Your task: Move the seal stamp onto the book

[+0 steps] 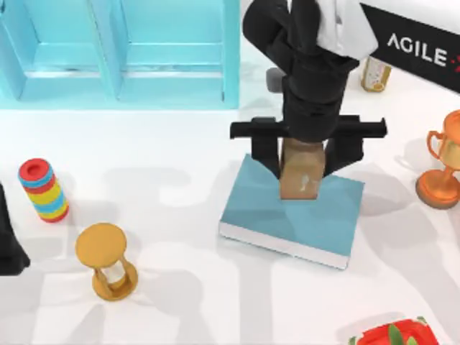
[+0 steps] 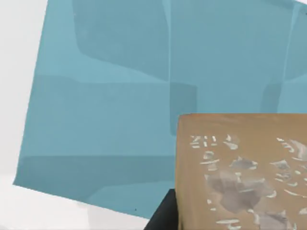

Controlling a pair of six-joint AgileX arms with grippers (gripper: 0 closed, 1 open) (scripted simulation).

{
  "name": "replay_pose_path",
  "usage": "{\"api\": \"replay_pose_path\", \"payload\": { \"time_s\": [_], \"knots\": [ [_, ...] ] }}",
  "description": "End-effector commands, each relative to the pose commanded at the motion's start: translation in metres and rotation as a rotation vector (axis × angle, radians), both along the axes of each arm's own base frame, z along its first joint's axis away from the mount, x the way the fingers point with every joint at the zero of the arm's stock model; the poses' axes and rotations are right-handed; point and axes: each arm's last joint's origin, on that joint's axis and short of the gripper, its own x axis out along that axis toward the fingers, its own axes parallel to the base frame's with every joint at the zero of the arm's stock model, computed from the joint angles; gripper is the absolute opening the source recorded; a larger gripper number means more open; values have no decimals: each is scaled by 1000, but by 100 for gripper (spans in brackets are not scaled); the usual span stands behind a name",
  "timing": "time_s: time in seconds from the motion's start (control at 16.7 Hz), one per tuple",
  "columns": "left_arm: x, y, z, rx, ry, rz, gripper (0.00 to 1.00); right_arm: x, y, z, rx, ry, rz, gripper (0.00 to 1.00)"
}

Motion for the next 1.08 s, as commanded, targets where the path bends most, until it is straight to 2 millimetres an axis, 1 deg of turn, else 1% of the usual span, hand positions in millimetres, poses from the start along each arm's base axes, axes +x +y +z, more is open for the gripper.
{"api": "replay_pose_path", "payload": {
  "time_s": [0.12, 0.9, 0.96, 1.08],
  "knots": [
    [0, 0, 0, 0, 0, 0, 100, 0, 0, 0, 0, 0, 0, 0],
    [0, 0, 0, 0, 0, 0, 100, 0, 0, 0, 0, 0, 0, 98],
    [0, 0, 0, 0, 0, 0, 100, 0, 0, 0, 0, 0, 0, 100],
    [0, 0, 0, 0, 0, 0, 100, 0, 0, 0, 0, 0, 0, 100]
  ]
}}
